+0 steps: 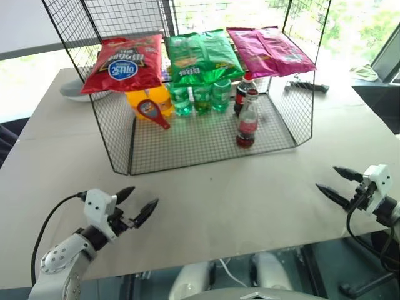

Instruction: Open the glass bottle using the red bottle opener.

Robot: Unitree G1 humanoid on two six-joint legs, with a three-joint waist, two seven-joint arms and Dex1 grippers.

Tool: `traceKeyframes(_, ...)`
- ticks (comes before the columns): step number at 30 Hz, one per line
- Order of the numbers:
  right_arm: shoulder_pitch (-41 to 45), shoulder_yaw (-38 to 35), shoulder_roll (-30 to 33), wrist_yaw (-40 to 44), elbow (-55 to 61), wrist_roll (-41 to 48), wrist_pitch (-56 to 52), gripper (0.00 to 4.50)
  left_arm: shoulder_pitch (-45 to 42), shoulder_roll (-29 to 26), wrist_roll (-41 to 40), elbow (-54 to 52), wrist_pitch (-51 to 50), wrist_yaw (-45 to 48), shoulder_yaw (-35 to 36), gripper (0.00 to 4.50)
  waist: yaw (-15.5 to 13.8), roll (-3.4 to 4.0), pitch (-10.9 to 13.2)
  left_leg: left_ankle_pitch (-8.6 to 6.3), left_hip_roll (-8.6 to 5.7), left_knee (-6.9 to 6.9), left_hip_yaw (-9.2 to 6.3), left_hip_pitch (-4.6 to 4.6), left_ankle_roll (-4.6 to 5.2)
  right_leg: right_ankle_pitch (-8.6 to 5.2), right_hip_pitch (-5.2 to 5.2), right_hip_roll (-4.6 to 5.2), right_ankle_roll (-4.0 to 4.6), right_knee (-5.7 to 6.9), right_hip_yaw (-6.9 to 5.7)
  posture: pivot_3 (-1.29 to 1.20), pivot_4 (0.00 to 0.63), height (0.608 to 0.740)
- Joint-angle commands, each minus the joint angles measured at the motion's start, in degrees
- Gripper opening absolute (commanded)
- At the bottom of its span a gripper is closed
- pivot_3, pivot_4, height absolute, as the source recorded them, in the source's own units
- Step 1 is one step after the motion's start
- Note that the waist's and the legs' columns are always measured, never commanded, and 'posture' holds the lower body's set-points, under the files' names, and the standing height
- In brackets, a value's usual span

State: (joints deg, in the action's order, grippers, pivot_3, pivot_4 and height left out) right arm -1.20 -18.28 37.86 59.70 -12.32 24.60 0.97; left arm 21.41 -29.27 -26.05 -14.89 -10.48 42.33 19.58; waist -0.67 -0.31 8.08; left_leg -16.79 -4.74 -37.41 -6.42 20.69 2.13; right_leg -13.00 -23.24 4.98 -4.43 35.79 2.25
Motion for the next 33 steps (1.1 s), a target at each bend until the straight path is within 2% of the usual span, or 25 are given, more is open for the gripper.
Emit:
traceKeyframes(1, -0.12, -1.52, 0.95, 0.24, 2.04, 1.19, -0.16, 4.42, 0.34, -0.61, 0.04, -0.5, 0.14, 0.43, -0.06, 4.5, 0.0, 0.0, 0.0, 0.0, 0.0, 0.0, 0.0, 0.0, 0.0, 0.0, 0.0, 0.0, 0.0, 0.0, 0.0, 0.0, 0.15, 0.74)
traceKeyframes(22, 3.07, 1.04, 0.04, 1.58, 1.78, 0.68, -0.45, 4.42, 0.54, 0.93, -0.18, -2.01, 0.33, -0.41, -0.88, 4.5, 0.0, 0.0, 0.0, 0.0, 0.0, 0.0, 0.0, 0.0, 0.0, 0.0, 0.0, 0.01, 0.0, 0.0, 0.0, 0.0, 0.15, 0.74)
traceKeyframes(27, 2.68, 3.29, -1.17, 1.09, 7.23, 1.83, -2.52, 4.42, -2.93, 4.24, 0.22, -3.04, -0.38, -3.09, -4.86, 4.5, -0.09, 0.0, 0.0, 0.01, 0.0, 0.0, -0.01, 0.0, -0.02, 0.0, 0.0, 0.01, 0.0, 0.0, -0.02, 0.0, 0.15, 0.74)
traceKeyframes(33, 3.19, 6.62, -5.32, -3.12, 18.47, 4.82, -8.78, 4.42, -12.03, 10.63, 0.99, -0.3, -0.22, -10.22, -7.85, 4.5, -0.17, 0.0, 0.0, 0.02, 0.0, -0.01, -0.04, 0.01, -0.03, 0.01, -0.01, 0.0, -0.01, 0.03, -0.04, 0.0, 0.15, 0.74)
